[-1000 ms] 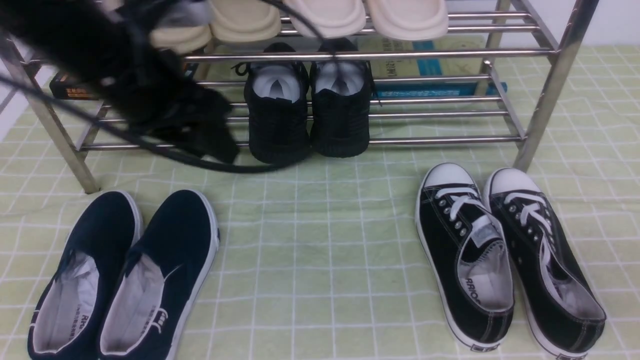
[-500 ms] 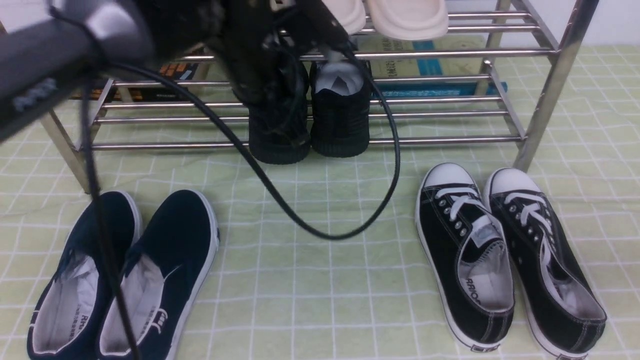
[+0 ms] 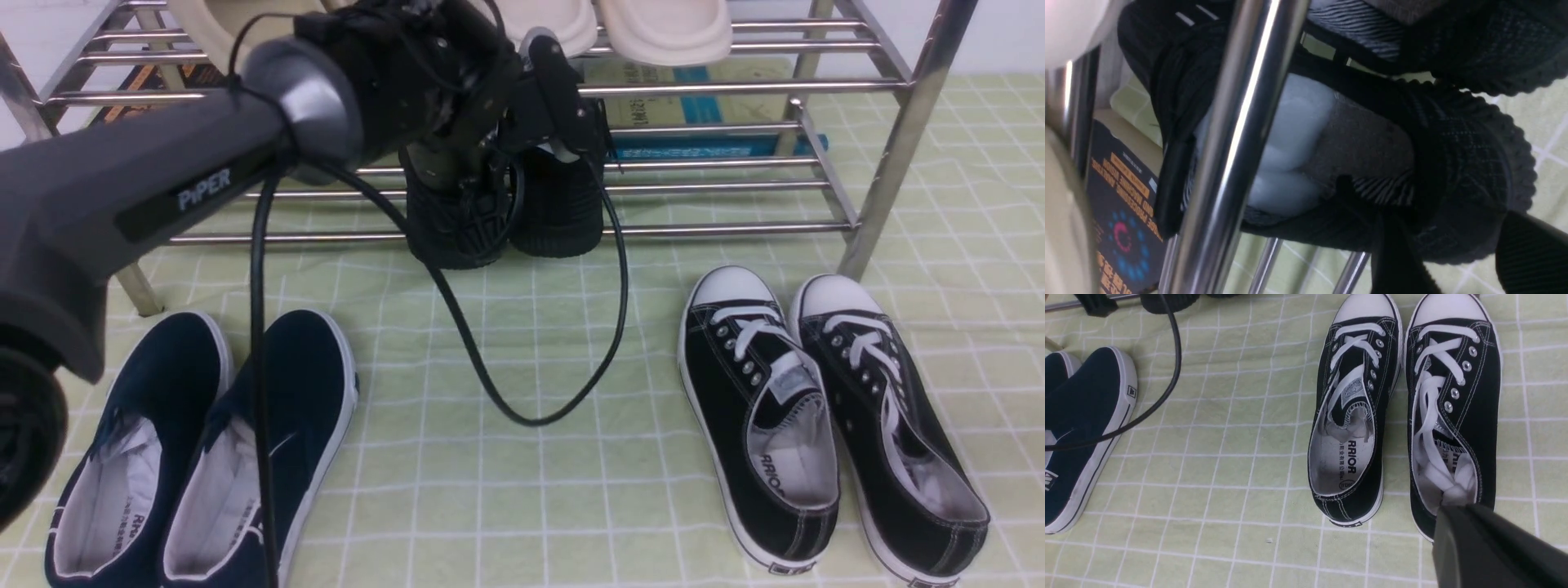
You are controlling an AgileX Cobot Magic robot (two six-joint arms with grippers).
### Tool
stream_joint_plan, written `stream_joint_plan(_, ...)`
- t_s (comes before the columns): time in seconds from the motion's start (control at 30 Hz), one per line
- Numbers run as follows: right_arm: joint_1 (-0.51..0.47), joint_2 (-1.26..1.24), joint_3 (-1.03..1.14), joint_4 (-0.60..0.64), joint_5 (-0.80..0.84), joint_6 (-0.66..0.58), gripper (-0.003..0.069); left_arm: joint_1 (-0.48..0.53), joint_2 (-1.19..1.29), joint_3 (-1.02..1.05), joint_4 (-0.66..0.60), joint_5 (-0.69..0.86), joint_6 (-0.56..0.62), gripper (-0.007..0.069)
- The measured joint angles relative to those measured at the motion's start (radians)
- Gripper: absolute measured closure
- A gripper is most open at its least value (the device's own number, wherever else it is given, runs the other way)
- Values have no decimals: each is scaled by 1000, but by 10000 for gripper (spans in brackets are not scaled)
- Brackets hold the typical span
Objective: Take the shoes off the shelf with your hand from the green coffee tablecloth.
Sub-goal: 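Grasp a shoe standing on the lower shelf of the shoe rack with the left gripper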
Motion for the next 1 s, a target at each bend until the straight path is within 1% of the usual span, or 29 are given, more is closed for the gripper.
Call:
stream_joint_plan(0.2, 0, 0, 0, 3, 7, 0, 646, 0, 0, 0, 3, -34, -8, 264)
stream_joint_plan(0.23, 0, 0, 0, 3, 7, 0, 645, 0, 0, 0, 3, -39, -31, 253)
stream_joint_plan(0.33, 0, 0, 0, 3, 9, 0, 643, 0, 0, 0, 3, -42, -91, 203)
stream_joint_plan(0.37, 0, 0, 0, 3, 9, 0, 643, 0, 0, 0, 3, -42, -96, 203)
stream_joint_plan(0.4, 0, 0, 0, 3, 9, 0, 642, 0, 0, 0, 3, -42, -118, 167)
stream_joint_plan(0.43, 0, 0, 0, 3, 9, 0, 642, 0, 0, 0, 3, -42, -129, 148)
stream_joint_plan(0.57, 0, 0, 0, 3, 9, 0, 639, 0, 0, 0, 3, -37, -148, 55)
stream_joint_plan(0.63, 0, 0, 0, 3, 9, 0, 638, 0, 0, 0, 8, -35, -150, 36)
stream_joint_plan(0.83, 0, 0, 0, 3, 9, 6, 631, 0, 0, 0, 47, -29, -150, 43)
stream_joint_plan(1.0, 0, 0, 0, 3, 9, 6, 629, 0, 0, 0, 49, -31, -152, 50)
